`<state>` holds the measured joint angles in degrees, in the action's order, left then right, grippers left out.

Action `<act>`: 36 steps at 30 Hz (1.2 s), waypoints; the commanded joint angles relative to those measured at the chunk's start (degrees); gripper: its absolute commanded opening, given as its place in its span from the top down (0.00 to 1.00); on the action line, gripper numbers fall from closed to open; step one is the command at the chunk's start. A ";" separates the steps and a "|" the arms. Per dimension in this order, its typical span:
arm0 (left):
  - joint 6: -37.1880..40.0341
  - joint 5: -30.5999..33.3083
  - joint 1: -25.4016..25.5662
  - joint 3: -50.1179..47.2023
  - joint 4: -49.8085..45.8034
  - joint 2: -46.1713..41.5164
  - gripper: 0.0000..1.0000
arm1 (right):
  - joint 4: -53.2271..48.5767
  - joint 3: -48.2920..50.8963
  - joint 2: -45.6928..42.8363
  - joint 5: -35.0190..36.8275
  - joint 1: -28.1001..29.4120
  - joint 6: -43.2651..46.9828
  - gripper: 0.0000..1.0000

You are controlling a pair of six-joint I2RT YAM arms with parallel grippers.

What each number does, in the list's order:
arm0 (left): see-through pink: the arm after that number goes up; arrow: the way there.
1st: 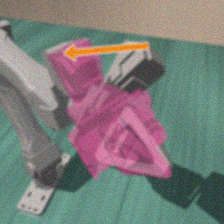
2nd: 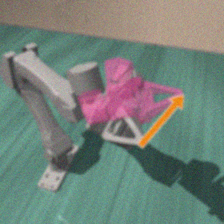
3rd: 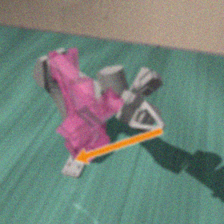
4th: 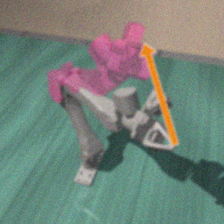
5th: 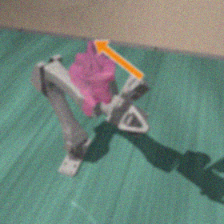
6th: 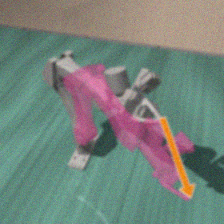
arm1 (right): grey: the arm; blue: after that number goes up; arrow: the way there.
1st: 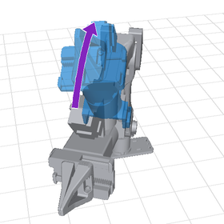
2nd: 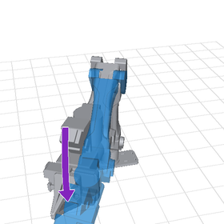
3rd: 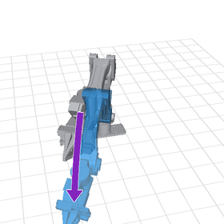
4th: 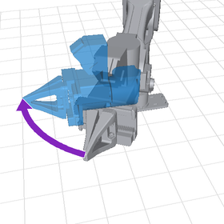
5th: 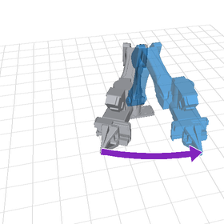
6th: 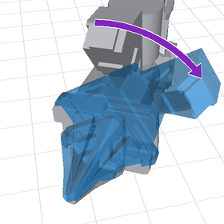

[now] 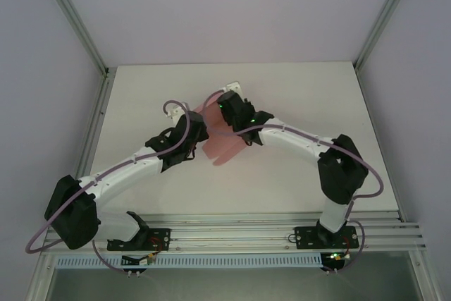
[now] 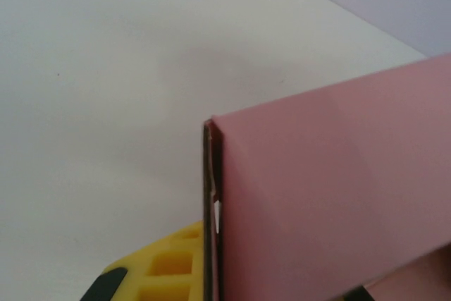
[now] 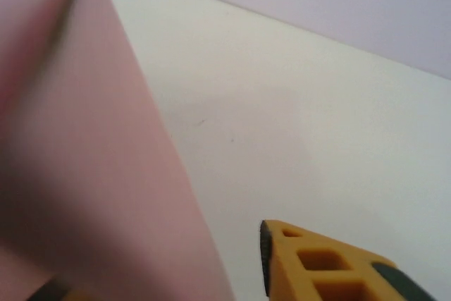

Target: Assemble paper box

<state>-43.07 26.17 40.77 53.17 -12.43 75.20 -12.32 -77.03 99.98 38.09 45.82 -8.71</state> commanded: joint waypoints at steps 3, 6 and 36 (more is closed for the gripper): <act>5.44 0.80 0.73 2.30 0.88 -0.53 1.00 | 2.63 7.34 -11.86 -11.97 -1.90 0.41 0.51; 7.72 0.98 0.28 1.94 1.14 -0.35 1.00 | 4.36 11.37 -18.58 -18.33 -2.02 3.85 0.31; 87.43 -20.82 -3.35 34.25 -47.29 25.81 0.93 | -12.15 27.13 -43.52 -32.42 -24.64 -20.65 0.00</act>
<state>31.66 1.54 36.47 81.49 -47.90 97.32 -21.39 -50.46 58.06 6.76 21.45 -28.12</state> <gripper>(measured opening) 0.096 0.999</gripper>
